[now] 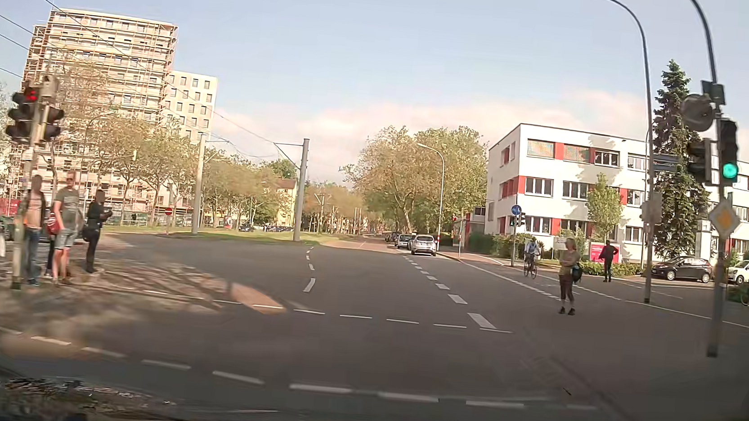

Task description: Follow the waypoints while adhering to traffic rules and regulations

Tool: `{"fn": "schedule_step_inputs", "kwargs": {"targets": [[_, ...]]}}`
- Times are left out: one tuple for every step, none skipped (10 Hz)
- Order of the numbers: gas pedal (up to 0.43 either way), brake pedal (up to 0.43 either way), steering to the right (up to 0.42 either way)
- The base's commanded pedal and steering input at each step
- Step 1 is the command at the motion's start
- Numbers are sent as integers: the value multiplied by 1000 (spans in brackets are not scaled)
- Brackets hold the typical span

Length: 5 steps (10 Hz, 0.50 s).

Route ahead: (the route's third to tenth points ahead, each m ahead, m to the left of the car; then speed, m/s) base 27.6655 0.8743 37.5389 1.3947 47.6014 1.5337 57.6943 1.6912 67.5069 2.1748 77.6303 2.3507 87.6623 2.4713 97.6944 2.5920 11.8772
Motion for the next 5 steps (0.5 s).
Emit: {"fn": "schedule_step_inputs", "kwargs": {"targets": [[118, 0, -4], [118, 0, -4], [118, 0, -4], [118, 0, -4], [118, 0, -4]]}}
